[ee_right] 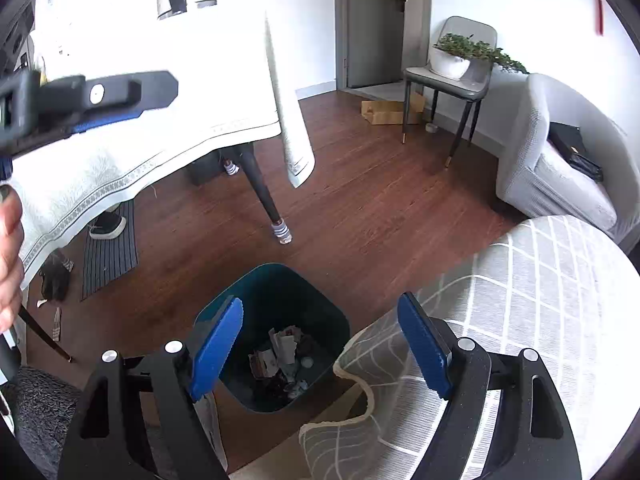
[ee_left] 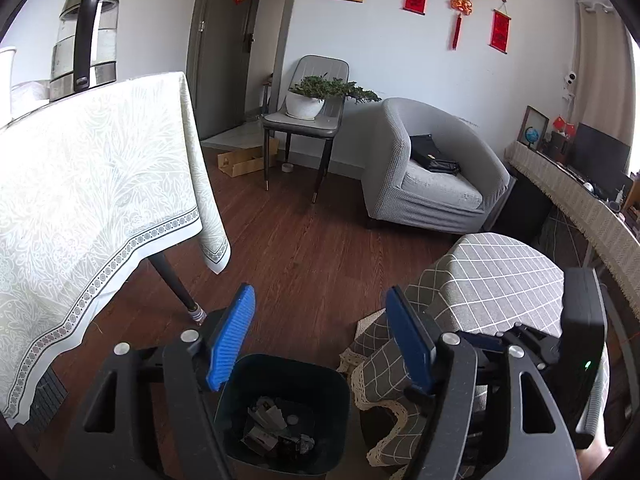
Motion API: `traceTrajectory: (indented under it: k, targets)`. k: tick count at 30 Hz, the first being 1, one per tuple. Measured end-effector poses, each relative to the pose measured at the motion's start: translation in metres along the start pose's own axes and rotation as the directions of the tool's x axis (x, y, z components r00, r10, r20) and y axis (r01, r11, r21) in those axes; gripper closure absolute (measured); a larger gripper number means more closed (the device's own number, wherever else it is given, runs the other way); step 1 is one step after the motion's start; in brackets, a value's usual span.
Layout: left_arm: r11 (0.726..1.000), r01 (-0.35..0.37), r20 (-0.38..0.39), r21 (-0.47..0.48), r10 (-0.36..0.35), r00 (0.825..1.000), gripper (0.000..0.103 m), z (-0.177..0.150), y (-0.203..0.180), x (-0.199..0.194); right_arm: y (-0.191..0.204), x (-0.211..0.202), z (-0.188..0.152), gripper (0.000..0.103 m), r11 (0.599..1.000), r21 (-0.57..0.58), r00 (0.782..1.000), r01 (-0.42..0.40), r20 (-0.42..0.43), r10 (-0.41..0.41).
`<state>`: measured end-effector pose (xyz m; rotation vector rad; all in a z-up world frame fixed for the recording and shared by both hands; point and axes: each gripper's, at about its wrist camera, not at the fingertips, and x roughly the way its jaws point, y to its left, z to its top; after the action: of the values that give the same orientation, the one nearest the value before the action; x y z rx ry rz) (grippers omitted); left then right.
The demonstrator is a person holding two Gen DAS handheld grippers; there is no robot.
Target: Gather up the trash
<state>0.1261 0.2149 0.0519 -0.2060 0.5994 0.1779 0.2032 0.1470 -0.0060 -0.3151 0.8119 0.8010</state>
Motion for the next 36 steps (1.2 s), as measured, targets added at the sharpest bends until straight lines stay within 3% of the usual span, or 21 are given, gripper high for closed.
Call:
traceTrajectory:
  k: [5, 9, 12, 14, 17, 23, 32, 36]
  targets:
    - [0.994, -0.030, 0.056, 0.106, 0.024, 0.998, 0.010, -0.002, -0.028, -0.016, -0.027, -0.048, -0.002, 0.023, 0.997, 0.075, 0.996, 0.036, 0.083, -0.042]
    - [0.985, -0.052, 0.078, 0.167, 0.039, 0.996, 0.006, -0.009, -0.049, -0.030, -0.044, -0.088, -0.017, 0.023, 0.988, 0.136, 0.987, 0.079, 0.131, -0.097]
    - [0.978, -0.124, 0.098, 0.166, 0.108, 0.989, 0.004, -0.016, -0.056, -0.037, -0.053, -0.114, -0.035, 0.022, 0.980, 0.160, 0.977, 0.120, 0.155, -0.145]
    - [0.981, -0.131, 0.079, 0.141, 0.121, 0.990, 0.004, -0.024, -0.055, -0.042, -0.059, -0.135, -0.050, 0.013, 0.972, 0.173, 0.967, 0.162, 0.170, -0.191]
    - [0.985, -0.114, 0.091, 0.128, 0.103, 0.991, 0.004, -0.038, -0.052, -0.056, -0.070, -0.169, -0.076, 0.011, 0.952, 0.221, 0.950, 0.211, 0.183, -0.253]
    - [0.970, -0.186, 0.086, 0.157, 0.174, 0.981, 0.004, -0.065, -0.048, -0.078, -0.093, -0.213, -0.126, 0.006, 0.910, 0.305, 0.923, 0.281, 0.173, -0.343]
    - [0.968, -0.189, 0.037, 0.162, 0.186, 0.982, 0.004, -0.114, -0.051, -0.087, -0.091, -0.235, -0.192, 0.004, 0.845, 0.374, 0.873, 0.383, 0.154, -0.463]
    - [0.967, -0.197, 0.063, 0.164, 0.189, 0.980, 0.004, -0.118, -0.055, -0.095, -0.088, -0.242, -0.203, 0.004, 0.838, 0.405, 0.860, 0.366, 0.196, -0.471]
